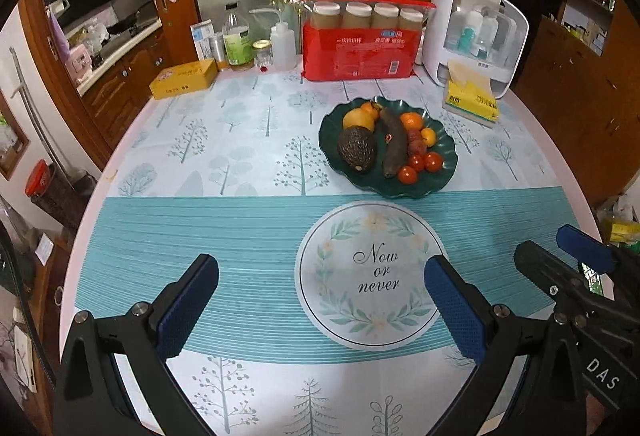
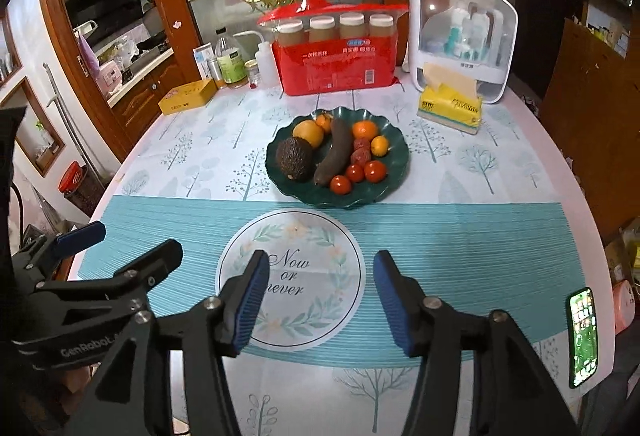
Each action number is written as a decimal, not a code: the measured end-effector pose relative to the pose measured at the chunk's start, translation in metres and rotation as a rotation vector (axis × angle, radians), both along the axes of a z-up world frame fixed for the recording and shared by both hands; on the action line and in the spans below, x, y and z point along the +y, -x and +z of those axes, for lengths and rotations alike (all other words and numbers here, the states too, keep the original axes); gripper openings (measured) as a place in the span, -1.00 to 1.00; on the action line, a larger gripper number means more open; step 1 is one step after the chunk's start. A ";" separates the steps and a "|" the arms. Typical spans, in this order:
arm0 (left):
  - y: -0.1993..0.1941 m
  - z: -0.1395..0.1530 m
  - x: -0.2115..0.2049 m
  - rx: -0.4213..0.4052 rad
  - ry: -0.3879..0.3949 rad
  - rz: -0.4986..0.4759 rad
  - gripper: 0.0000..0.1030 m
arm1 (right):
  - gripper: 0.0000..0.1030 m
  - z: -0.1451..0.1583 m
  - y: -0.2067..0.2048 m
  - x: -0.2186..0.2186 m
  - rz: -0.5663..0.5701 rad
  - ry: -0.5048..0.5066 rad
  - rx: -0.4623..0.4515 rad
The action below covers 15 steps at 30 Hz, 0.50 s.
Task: Organize fruits
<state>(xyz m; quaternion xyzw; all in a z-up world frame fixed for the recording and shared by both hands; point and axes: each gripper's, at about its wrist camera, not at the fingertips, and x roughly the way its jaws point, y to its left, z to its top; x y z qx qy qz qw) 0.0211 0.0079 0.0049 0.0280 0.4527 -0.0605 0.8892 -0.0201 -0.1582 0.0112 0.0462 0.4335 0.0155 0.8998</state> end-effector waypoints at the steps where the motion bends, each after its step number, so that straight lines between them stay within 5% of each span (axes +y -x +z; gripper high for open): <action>1: 0.003 0.003 0.000 -0.011 -0.008 0.003 0.98 | 0.14 0.002 0.002 0.000 0.000 0.005 -0.002; 15: 0.015 0.011 0.002 -0.036 -0.017 0.012 0.98 | 0.16 0.004 0.016 0.003 -0.016 -0.011 0.002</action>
